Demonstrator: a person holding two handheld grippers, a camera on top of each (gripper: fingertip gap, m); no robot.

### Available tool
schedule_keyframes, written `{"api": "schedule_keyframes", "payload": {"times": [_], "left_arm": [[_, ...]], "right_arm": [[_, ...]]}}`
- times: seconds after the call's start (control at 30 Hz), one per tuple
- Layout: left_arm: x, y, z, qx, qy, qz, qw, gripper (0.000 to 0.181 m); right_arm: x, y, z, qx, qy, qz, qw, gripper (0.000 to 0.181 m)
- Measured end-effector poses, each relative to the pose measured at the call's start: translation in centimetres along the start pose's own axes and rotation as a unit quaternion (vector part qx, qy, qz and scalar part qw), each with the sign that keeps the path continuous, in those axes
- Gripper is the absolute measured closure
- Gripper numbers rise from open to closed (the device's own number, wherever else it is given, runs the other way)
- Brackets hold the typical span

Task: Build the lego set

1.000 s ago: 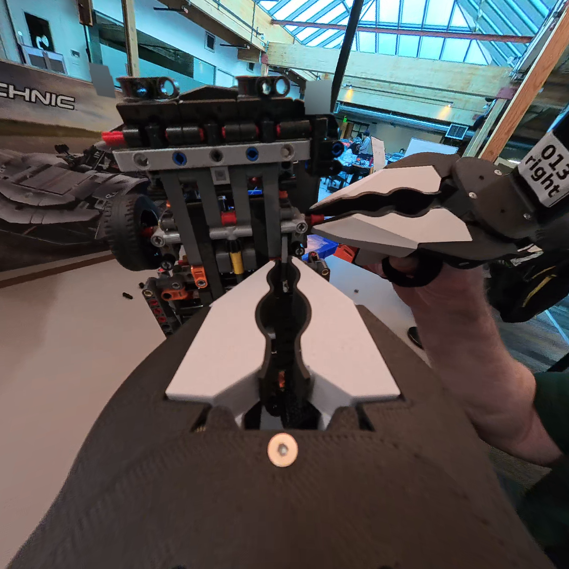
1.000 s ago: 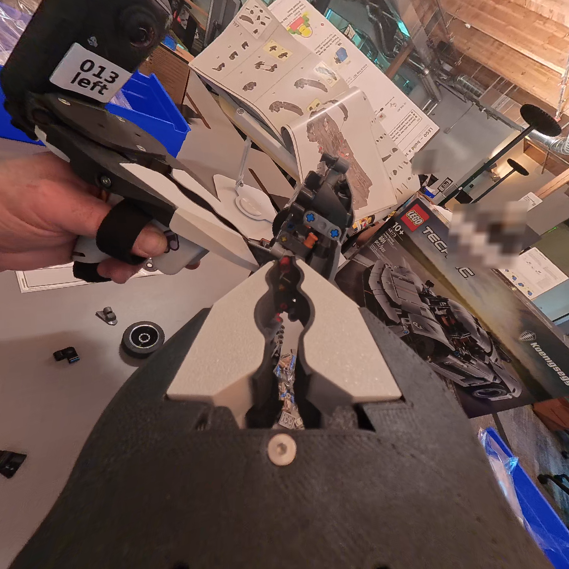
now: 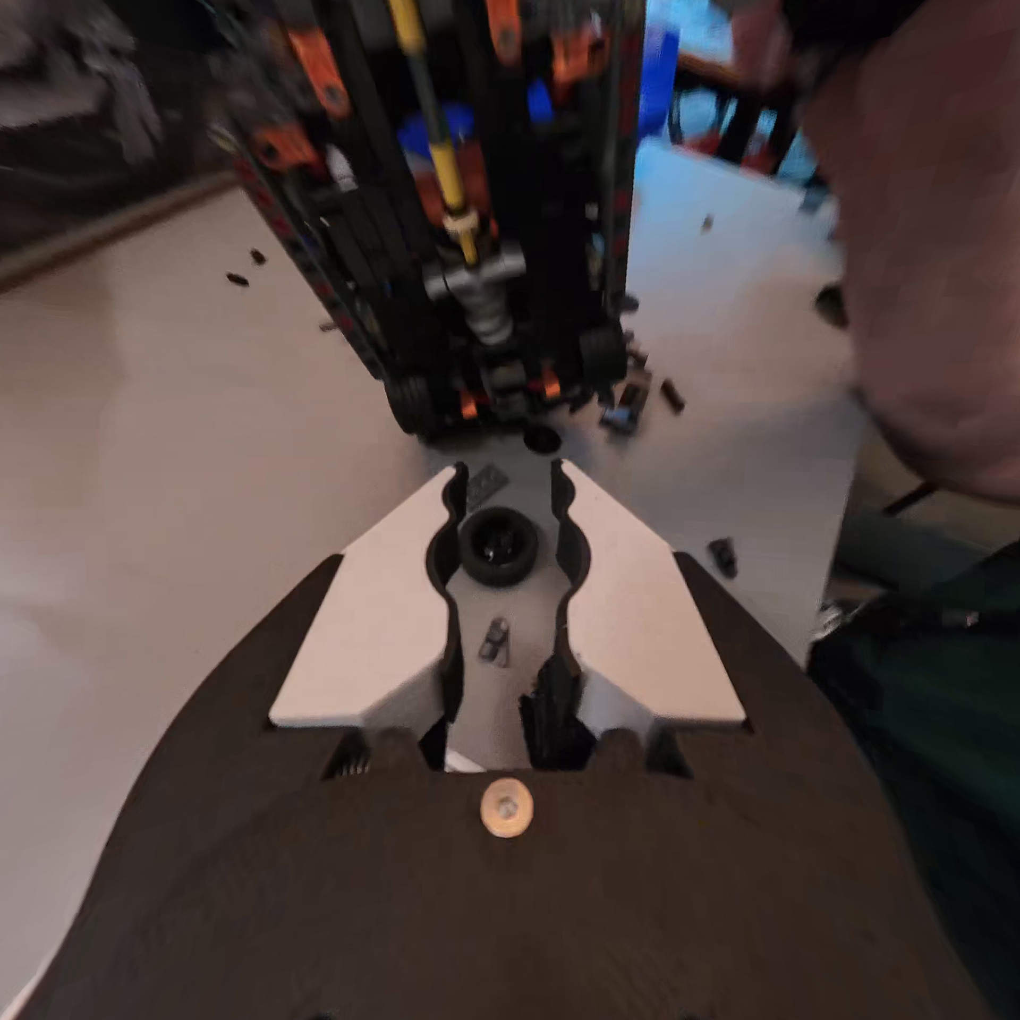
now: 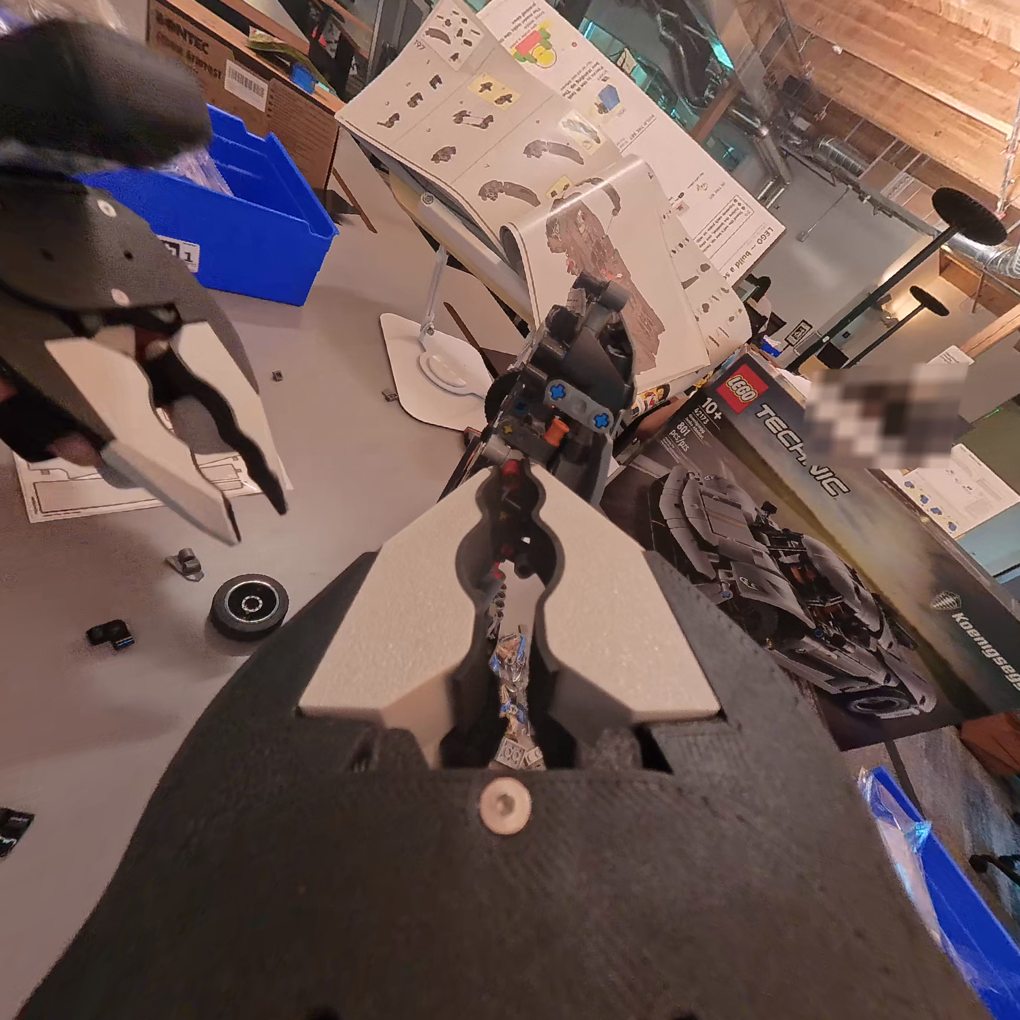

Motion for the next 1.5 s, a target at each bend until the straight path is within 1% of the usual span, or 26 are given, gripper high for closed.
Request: {"api": "schedule_keyframes", "payload": {"times": [0.07,0.1,0.13,0.2,0.23,0.3,0.37,0.43,0.5,0.53,0.67,0.77,0.83,0.9,0.97,1.03,1.13,1.17,1.23,1.3,1.33,1.4,1.43,1.5], "left_arm": [[1.1,-1.2,-0.6,0.053,0.019,-0.066,0.996,0.152],[1.4,-1.3,-0.9,0.074,0.023,-0.079,0.994,0.152],[1.6,-1.1,-0.8,0.085,0.008,-0.081,0.993,0.152],[1.8,0.0,0.4,0.088,-0.047,-0.06,0.993,0.151],[1.9,0.6,1.1,0.101,-0.057,-0.05,0.992,0.151],[2.3,1.2,2.0,0.13,-0.052,-0.048,0.989,0.152],[2.9,1.3,2.7,0.132,-0.062,-0.047,0.988,0.151],[3.4,1.7,3.2,0.128,-0.069,-0.03,0.989,0.15],[3.9,2.2,4.3,0.121,-0.084,-0.011,0.989,0.148],[4.2,2.3,5.3,0.13,-0.096,-0.009,0.987,0.148],[6.8,1.4,8.1,0.174,-0.106,-0.054,0.978,0.148],[8.7,0.8,9.9,0.178,-0.128,-0.077,0.973,0.149],[9.8,0.5,10.4,0.185,-0.121,-0.091,0.971,0.148],[10.5,0.3,11.2,0.177,-0.133,-0.094,0.971,0.149],[10.7,0.5,10.9,0.184,-0.107,-0.088,0.973,0.153],[10.3,0.9,10.3,0.176,-0.09,-0.08,0.977,0.154],[8.9,1.5,8.1,0.151,-0.039,-0.052,0.986,0.154],[8.2,1.8,7.3,0.135,-0.022,-0.038,0.99,0.152],[6.4,2.7,5.4,0.118,0.017,-0.003,0.993,0.153],[4.1,3.4,2.7,0.117,0.081,0.012,0.99,0.148],[2.6,4.1,1.1,0.117,0.117,0.03,0.986,0.142],[0.0,5.7,-1.4,0.113,0.155,0.077,0.978,0.128],[-1.1,6.6,-2.5,0.109,0.159,0.104,0.976,0.123],[-2.5,8.5,-3.1,0.099,0.127,0.143,0.977,0.116]], "right_arm": [[-0.1,0.0,0.0,-0.002,0.002,-0.001,1.0,0.177],[-0.1,0.0,0.1,-0.001,0.003,-0.001,1.0,0.178],[-0.2,-0.1,0.2,0.002,0.005,0.0,1.0,0.178],[-0.3,-0.2,0.5,0.011,0.013,0.0,1.0,0.177],[-0.3,-0.3,0.6,0.014,0.019,0.0,1.0,0.177],[-0.4,-0.3,0.8,0.019,0.036,-0.002,0.999,0.178],[-0.4,-0.2,1.0,0.016,0.054,-0.009,0.998,0.177],[-0.4,-0.2,1.2,0.011,0.071,-0.017,0.997,0.177],[-0.5,-0.1,1.4,0.007,0.086,-0.029,0.996,0.177],[-0.5,0.0,1.5,0.004,0.092,-0.037,0.995,0.177],[-0.7,0.2,1.6,-0.012,0.106,-0.058,0.993,0.178],[-0.7,0.3,1.7,-0.017,0.111,-0.063,0.992,0.178],[-0.6,0.2,1.7,-0.014,0.117,-0.061,0.991,0.178],[-0.7,0.2,1.8,-0.011,0.122,-0.059,0.991,0.178],[-0.7,0.1,1.9,-0.009,0.127,-0.056,0.99,0.178],[-0.7,0.1,2.0,-0.01,0.132,-0.057,0.99,0.178],[-0.7,0.2,2.1,-0.013,0.142,-0.064,0.988,0.178],[-0.7,0.2,2.2,-0.013,0.146,-0.067,0.987,0.178],[-0.6,0.3,2.2,-0.015,0.151,-0.073,0.986,0.178],[-0.7,0.3,2.3,-0.017,0.154,-0.077,0.985,0.178],[-0.7,0.3,2.3,-0.017,0.155,-0.078,0.985,0.178],[-0.8,0.2,2.4,-0.016,0.157,-0.079,0.984,0.178],[-0.8,0.2,2.4,-0.013,0.159,-0.078,0.984,0.178],[-0.9,0.1,2.6,-0.006,0.163,-0.075,0.984,0.178]]}}
Point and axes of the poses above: each gripper's, where its closed fingertips meet, x out along the fingers, y out of its top, z = x × y across the jaws, the point moved 5 cm from there along -x, back along the fingers, and after that the axes turned 1 degree about -y, right-handed, at the moved point
